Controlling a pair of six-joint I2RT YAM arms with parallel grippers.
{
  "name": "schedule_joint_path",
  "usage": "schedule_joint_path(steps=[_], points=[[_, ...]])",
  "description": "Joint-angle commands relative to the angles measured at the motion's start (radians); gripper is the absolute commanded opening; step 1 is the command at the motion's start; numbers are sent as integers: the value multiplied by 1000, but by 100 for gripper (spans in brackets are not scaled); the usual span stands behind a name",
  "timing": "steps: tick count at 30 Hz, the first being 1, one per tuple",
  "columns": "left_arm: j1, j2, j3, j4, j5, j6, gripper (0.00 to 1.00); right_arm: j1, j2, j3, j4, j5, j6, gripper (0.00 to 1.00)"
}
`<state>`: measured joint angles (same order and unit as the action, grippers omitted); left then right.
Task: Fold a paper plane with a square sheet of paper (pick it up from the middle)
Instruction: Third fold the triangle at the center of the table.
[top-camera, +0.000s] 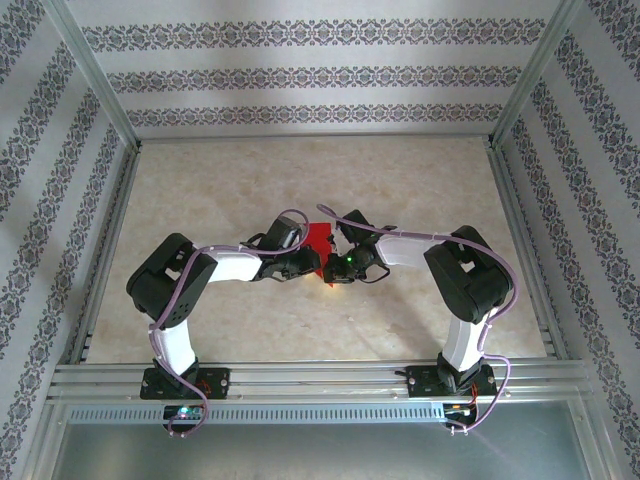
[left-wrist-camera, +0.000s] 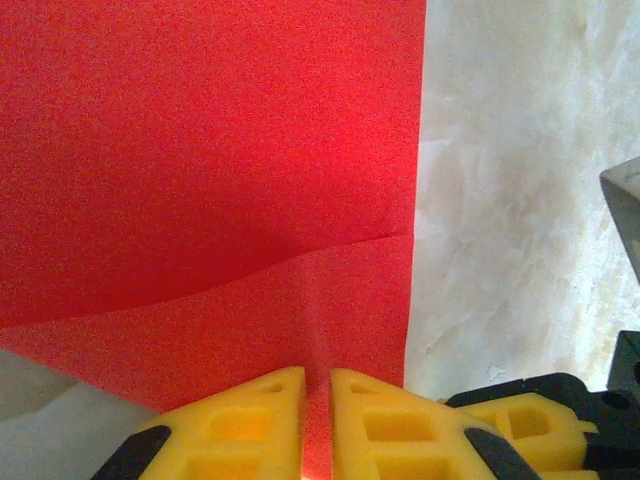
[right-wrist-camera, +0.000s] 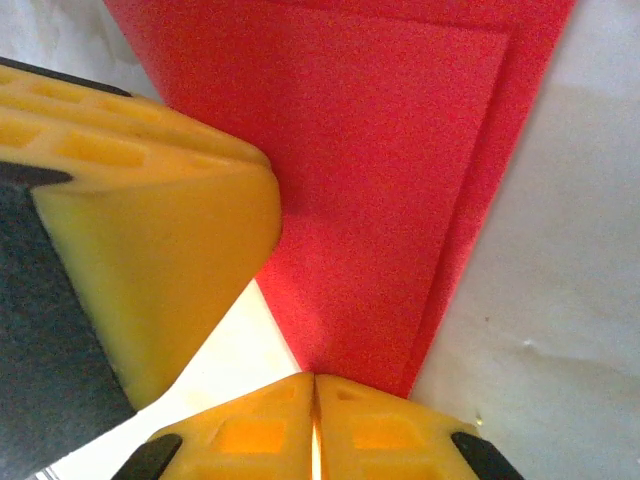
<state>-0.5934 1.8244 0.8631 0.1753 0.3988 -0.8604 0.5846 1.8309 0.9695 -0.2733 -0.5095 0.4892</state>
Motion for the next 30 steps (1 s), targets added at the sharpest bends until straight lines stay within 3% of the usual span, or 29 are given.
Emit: schedule_joint_path(steps=[1, 11, 17, 23, 30], points=[[30, 20, 24, -111, -57, 64, 14, -15, 54, -29, -142, 105, 11, 11], [165, 18, 99, -282, -98, 184, 15, -28, 48, -45, -176, 112, -4, 11], [201, -46, 143, -334, -81, 208, 16, -28, -12, -21, -92, 14, -5, 12], [193, -155, 15, -177, 41, 41, 24, -29, -139, 5, 27, -36, 38, 20], [154, -186, -103, 20, 100, -156, 35, -38, -156, -13, 71, 56, 69, 29]])
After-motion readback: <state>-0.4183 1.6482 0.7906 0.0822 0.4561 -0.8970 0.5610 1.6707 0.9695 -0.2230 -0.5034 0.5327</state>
